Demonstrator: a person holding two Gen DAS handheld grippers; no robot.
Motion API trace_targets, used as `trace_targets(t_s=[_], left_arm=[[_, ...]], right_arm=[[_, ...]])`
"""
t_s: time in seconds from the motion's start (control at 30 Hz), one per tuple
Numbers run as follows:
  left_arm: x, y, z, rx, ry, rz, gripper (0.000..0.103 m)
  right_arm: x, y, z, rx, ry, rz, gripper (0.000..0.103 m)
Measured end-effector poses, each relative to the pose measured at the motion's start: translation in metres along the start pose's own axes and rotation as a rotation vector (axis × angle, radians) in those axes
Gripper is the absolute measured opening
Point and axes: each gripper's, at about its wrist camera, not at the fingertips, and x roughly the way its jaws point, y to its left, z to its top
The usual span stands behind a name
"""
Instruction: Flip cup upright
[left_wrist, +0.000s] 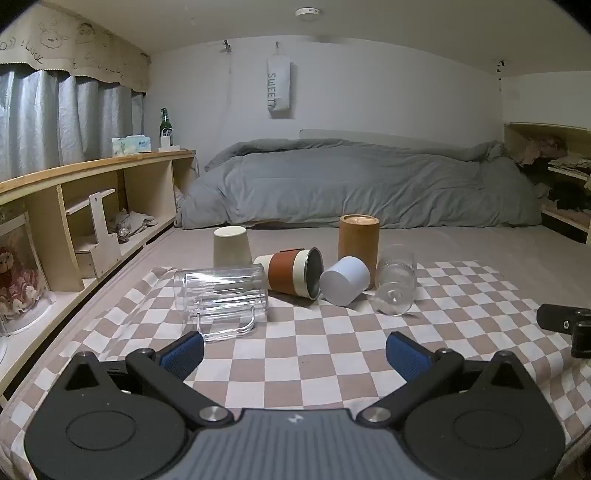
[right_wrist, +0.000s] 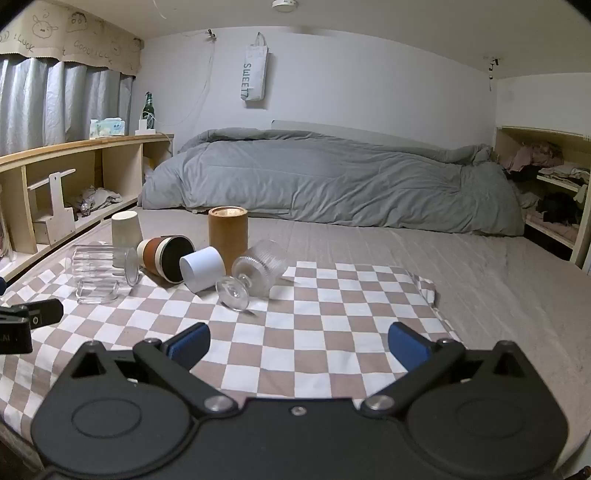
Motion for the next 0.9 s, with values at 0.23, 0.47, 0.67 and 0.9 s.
trace_targets(t_s=[0.23, 0.47, 0.67, 0.9], left_arm=[[-0.0012, -0.0011, 0.0004, 0.001, 0.003, 0.007, 0.103], [-0.0001, 0.0003, 0.0004, -0.001, 0.004, 0.000, 0.103], [-0.0002, 0.0000, 0.0003, 0.000, 0.005, -0.001, 0.103], [-0.0005, 0.0002, 0.0006, 0.001, 0.004, -0.001, 0.103]], right_arm=[[-0.0004, 0.0009, 0.0000, 0.002, 0.003, 0.003, 0.103], [-0.0010, 0.0010, 0.0000, 0.001, 0.003, 0.000, 0.103], [-0.0011, 0.0008, 0.0000, -0.001, 0.003, 0.001, 0.103], [-0.0015, 0.0014, -0.0005, -0.001, 0.003, 0.000, 0.103]])
